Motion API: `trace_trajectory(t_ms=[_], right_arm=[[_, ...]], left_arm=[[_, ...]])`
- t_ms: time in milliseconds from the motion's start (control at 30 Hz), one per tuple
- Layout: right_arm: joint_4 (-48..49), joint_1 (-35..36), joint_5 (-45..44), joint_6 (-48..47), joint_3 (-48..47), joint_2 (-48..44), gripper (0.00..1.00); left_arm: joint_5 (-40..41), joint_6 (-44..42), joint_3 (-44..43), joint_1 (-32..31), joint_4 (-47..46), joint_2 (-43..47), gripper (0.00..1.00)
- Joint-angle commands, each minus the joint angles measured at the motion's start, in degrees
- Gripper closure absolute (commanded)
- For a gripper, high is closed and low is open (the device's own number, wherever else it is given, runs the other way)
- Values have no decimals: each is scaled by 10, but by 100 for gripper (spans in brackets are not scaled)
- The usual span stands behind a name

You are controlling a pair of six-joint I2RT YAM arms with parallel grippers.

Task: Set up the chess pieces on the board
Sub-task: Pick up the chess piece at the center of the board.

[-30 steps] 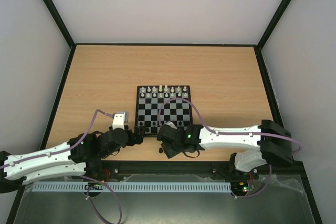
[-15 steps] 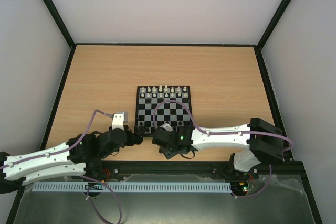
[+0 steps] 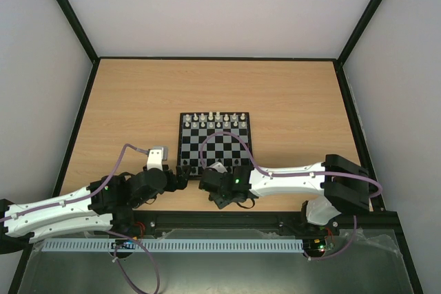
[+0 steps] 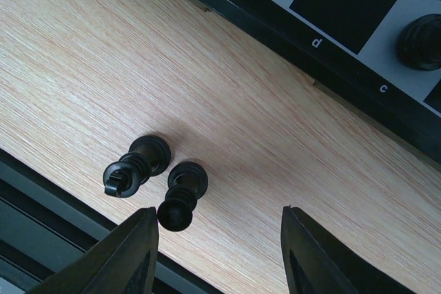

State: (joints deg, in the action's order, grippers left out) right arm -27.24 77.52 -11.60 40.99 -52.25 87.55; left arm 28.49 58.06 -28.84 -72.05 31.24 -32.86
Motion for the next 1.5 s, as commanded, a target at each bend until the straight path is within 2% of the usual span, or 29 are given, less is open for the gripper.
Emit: trace_trajectory(t_ms=[0,800,1467], right_arm=[[-7,4,-15,-1,-7,15,50],[11,4,-43,-5,-16,49,56],[6,0,-63,5,4,30,58]], left_arm=[[2,-3,10,-3,6,2,1],[2,0,9,-3,9,1,1],[2,1,12,-3,7,-2,1]])
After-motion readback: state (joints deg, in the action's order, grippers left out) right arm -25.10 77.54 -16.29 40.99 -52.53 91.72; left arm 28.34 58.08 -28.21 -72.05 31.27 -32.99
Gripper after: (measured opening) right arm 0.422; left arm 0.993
